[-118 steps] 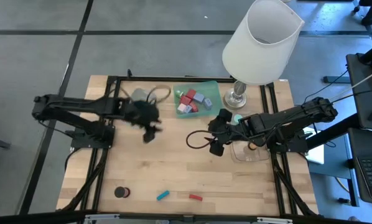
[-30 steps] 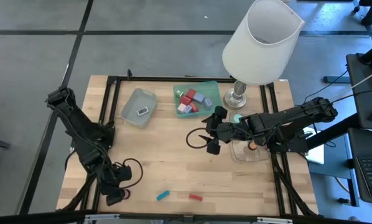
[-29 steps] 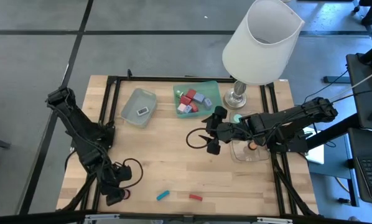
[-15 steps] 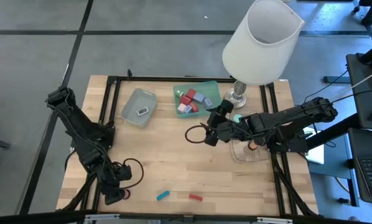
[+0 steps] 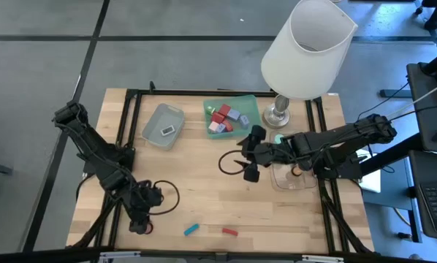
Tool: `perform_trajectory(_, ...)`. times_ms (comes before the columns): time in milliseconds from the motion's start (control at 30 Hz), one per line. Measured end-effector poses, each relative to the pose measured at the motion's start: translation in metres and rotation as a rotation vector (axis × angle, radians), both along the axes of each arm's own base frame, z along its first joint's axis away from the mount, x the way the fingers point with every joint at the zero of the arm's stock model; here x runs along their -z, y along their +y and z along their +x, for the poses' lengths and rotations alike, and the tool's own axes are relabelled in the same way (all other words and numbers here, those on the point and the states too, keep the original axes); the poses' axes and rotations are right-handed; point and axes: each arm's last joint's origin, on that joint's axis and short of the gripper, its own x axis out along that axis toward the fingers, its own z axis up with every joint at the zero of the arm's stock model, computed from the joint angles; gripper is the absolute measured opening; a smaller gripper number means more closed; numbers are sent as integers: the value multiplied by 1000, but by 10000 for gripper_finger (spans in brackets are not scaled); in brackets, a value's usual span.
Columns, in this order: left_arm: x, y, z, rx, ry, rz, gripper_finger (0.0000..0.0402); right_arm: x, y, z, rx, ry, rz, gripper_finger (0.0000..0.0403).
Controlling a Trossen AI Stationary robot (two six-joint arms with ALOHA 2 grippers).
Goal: Pick & Place Office items
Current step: Put the red hourglass into the transparent bin
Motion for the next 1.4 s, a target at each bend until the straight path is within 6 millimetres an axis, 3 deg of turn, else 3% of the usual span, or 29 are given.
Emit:
perform_trajectory(267,0,4,4,62,-183,180,300,1,4,0,-98,25,88,291)
perform_trajectory(433,-1,-2,-4,106,-254,261,300,1,4,0,-100,26,91,291)
perform_trajectory(633,-6,-26,-22,307,-394,251,300,1,4,0,-100,26,91,291)
perform_trajectory(800,-6,-37,-41,529,-504,357,300,1,4,0,-100,25,91,291)
perform_trajectory(1100,-9,-53,-53,671,-585,290,300,1,4,0,-100,25,91,291)
perform_trajectory(1400,3,-61,-53,805,-555,311,301,1,4,0,-100,26,91,291)
